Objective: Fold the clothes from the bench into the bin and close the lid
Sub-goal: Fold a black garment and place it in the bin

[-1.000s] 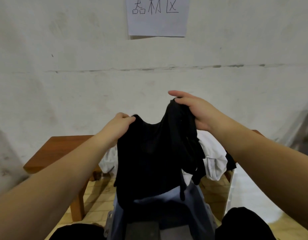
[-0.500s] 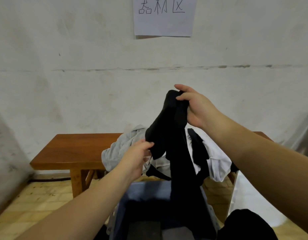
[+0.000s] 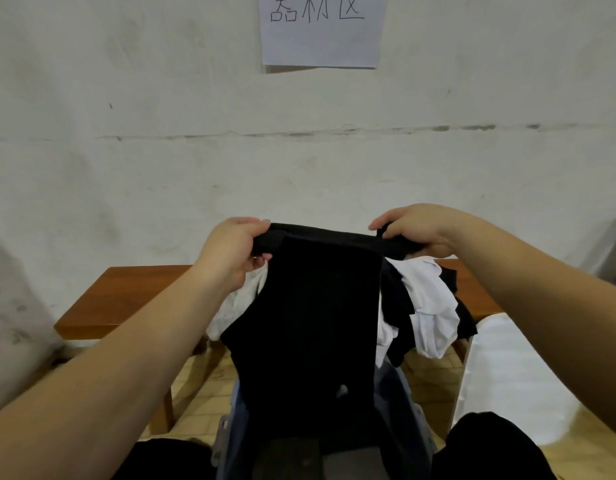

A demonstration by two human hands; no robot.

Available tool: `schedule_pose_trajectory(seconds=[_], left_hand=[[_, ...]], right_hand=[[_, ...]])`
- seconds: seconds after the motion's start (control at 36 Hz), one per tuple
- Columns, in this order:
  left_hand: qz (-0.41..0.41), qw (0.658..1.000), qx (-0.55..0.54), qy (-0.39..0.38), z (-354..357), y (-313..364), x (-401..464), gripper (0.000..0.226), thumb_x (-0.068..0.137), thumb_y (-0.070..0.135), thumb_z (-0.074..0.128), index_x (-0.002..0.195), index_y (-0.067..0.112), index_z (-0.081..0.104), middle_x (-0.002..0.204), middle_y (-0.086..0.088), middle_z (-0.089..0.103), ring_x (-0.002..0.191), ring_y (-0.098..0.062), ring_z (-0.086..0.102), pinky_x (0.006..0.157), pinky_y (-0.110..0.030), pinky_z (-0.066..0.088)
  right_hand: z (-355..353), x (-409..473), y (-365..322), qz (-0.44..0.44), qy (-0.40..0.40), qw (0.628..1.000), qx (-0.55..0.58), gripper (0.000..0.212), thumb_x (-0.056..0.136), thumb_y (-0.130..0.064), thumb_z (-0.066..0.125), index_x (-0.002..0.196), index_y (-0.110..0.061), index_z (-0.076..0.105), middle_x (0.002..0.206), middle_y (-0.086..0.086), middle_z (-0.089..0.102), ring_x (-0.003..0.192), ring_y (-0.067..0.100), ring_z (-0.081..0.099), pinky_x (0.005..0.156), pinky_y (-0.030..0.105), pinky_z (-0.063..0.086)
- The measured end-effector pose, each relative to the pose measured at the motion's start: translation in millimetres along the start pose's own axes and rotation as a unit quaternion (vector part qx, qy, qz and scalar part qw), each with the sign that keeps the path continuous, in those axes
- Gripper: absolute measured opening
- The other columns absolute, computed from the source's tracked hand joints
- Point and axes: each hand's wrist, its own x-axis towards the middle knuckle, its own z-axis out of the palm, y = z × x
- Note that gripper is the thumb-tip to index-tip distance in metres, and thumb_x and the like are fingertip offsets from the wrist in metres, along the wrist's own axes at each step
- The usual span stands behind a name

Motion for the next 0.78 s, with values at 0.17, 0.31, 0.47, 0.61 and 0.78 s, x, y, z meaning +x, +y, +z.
schedule_pose_trajectory(seconds=[0.17, 0.31, 0.47, 0.61, 0.78], left_hand=[[0.002, 0.998, 0.035, -0.057, -10.5, 15.6, -1.5, 0.014, 0.098, 0.012, 0.055, 0.107, 0.009, 0.066, 0.09, -0.01, 0.062, 0.056, -0.019, 0.055, 0.053, -0.025, 0.043], [-0.011, 0.985, -0.109, -0.136, -26.2, 31.2, -1.4, 0.032, 0.086, 0.003, 0.039, 0.107, 0.0, 0.062, 0.101, -0.017, 0.065, 0.062, -0.024, 0.063, 0.049, -0.023, 0.045], [0.065, 0.991, -0.03, -0.116, -36.5, 35.6, 5.4, 0.043, 0.088, -0.018, 0.039, 0.124, -0.002, 0.058, 0.114, -0.017, 0.067, 0.084, -0.024, 0.072, 0.067, -0.021, 0.057], [0.145, 0.983, 0.1, -0.051, -34.0, 36.3, 8.4, 0.017, 0.097, 0.0, 0.056, 0.11, 0.002, 0.066, 0.082, -0.009, 0.073, 0.057, -0.012, 0.064, 0.058, -0.019, 0.056], [0.215, 0.961, 0.176, 0.011, -32.6, 31.8, 9.9, 0.014, 0.097, 0.028, 0.061, 0.089, 0.018, 0.068, 0.062, 0.018, 0.062, 0.057, 0.004, 0.054, 0.058, -0.017, 0.04]], right_hand=[[-4.8, 3.9, 6.0, 0.039, 0.0, 0.998, 0.04, 0.017, 0.09, -0.026, 0.069, 0.105, -0.018, 0.073, 0.074, -0.004, 0.055, 0.055, 0.005, 0.048, 0.039, 0.014, 0.039], [-9.3, 6.3, 10.2, -0.023, -0.101, 0.92, 0.378, 0.02, 0.088, -0.01, 0.056, 0.101, -0.011, 0.071, 0.089, 0.0, 0.07, 0.062, 0.011, 0.066, 0.044, 0.018, 0.048], [-10.5, 4.2, 16.9, -0.11, -0.119, 0.907, 0.388, 0.06, 0.082, 0.018, 0.027, 0.12, -0.012, 0.061, 0.1, 0.006, 0.071, 0.087, 0.02, 0.072, 0.068, 0.023, 0.057], [-8.0, 4.8, 9.4, -0.167, -0.037, 0.969, 0.176, 0.02, 0.099, -0.006, 0.052, 0.109, -0.021, 0.061, 0.096, -0.005, 0.075, 0.086, 0.008, 0.073, 0.06, 0.017, 0.05], [-8.8, -3.0, -2.9, -0.171, 0.101, 0.979, 0.045, 0.022, 0.089, -0.04, 0.068, 0.076, -0.024, 0.059, 0.063, -0.006, 0.052, 0.054, 0.012, 0.042, 0.052, 0.024, 0.03]])
